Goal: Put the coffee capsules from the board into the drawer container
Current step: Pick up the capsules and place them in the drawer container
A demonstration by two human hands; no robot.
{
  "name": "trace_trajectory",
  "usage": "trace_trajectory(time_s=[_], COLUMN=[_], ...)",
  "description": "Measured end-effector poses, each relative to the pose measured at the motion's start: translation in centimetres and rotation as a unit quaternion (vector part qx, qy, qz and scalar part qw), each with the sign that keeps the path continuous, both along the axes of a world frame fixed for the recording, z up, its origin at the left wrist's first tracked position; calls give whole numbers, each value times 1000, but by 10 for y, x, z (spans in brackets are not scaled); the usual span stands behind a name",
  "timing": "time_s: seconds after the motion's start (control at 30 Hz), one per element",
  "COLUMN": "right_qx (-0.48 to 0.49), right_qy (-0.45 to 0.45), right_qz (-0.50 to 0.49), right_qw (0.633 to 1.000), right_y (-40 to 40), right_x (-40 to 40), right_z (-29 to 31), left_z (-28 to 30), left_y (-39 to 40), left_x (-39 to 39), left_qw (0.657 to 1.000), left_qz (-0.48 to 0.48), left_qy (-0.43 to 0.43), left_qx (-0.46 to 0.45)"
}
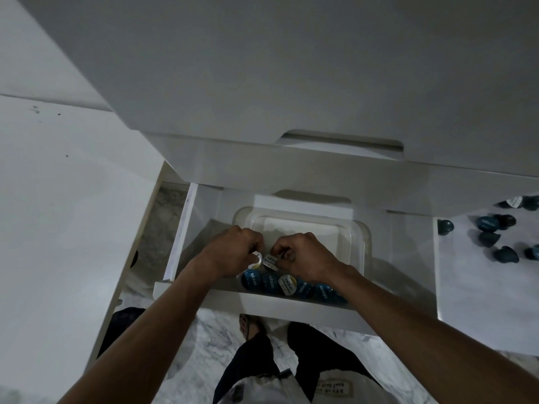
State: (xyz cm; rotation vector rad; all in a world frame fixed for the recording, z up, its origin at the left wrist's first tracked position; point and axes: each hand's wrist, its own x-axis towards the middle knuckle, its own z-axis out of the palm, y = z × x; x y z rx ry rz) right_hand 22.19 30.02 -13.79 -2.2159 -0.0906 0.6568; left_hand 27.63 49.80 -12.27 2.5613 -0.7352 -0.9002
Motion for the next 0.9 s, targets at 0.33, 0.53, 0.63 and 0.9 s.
trace_trajectory(time_s=[0.33,0.53,0.63,0.9], right_qx=[-2,6,22,67], right_qy=[-6,-24,-42,-114], right_qz=[-42,-104,-144,-281], right_qw=[999,994,988,951], right_y=[-2,-4,-3,-7], right_x=[-5,-8,-12,-38], right_z=[4,13,20,55], left_z=[7,24,33,54], left_y=[5,5,5,-15], left_x=[-2,-3,-4,-8], left_qw=[999,995,994,978], left_qz=[35,63,62,93], left_qy=[-18,-14,-27,-51], left_qx=[-36,-75,-90,-180])
